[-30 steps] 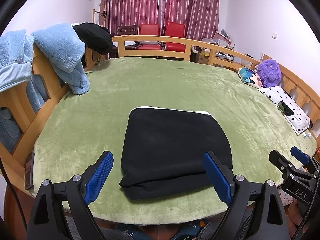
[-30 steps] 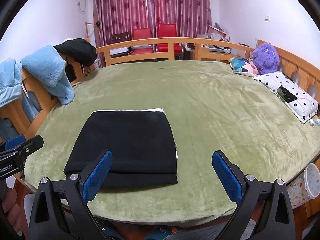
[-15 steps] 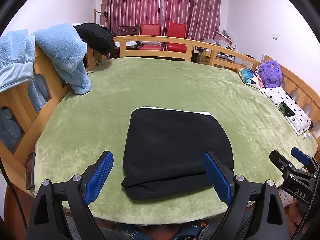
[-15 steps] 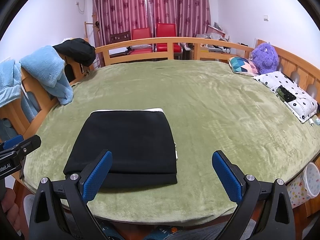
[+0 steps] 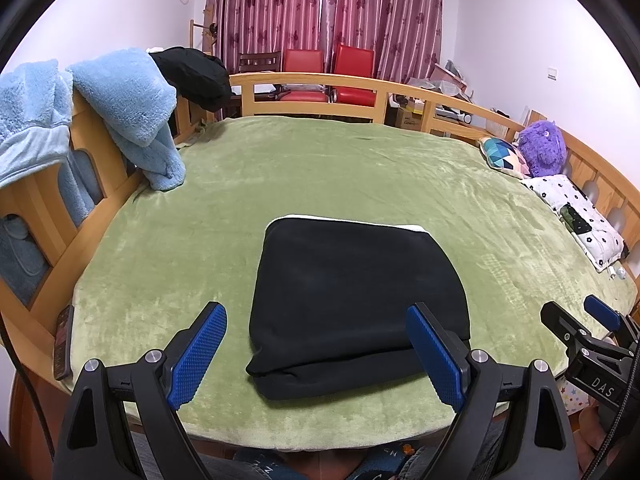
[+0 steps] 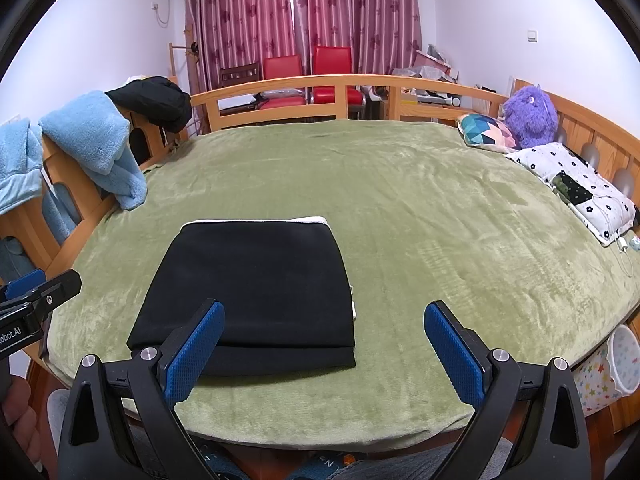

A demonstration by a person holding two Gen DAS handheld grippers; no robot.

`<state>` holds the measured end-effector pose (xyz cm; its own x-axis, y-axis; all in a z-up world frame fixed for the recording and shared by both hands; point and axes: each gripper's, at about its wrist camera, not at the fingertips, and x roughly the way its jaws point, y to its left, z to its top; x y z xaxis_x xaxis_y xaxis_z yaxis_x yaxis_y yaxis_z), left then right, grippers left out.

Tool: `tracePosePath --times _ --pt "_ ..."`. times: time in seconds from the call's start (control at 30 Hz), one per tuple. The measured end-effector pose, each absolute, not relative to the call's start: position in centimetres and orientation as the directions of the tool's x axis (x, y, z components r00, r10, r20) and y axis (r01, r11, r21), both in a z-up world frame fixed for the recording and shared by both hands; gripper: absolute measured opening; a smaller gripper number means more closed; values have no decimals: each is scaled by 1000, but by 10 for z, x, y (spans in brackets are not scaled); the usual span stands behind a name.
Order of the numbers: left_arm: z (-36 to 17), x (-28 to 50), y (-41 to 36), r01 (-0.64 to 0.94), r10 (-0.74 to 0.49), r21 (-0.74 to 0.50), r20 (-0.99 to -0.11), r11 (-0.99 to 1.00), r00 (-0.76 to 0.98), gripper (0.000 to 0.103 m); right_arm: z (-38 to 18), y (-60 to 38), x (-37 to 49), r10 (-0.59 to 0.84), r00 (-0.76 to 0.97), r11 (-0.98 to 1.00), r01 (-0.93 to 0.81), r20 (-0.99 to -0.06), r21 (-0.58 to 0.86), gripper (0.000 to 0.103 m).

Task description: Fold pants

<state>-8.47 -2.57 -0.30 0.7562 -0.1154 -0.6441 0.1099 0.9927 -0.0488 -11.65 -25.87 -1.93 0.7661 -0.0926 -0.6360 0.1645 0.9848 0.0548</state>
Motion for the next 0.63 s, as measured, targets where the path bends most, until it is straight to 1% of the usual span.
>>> tracePosePath --times 0.63 --pt "-6 -80 -31 96 -97 -37 -644 995 759 91 -27 -258 -105 -74 762 986 152 -644 67 99"
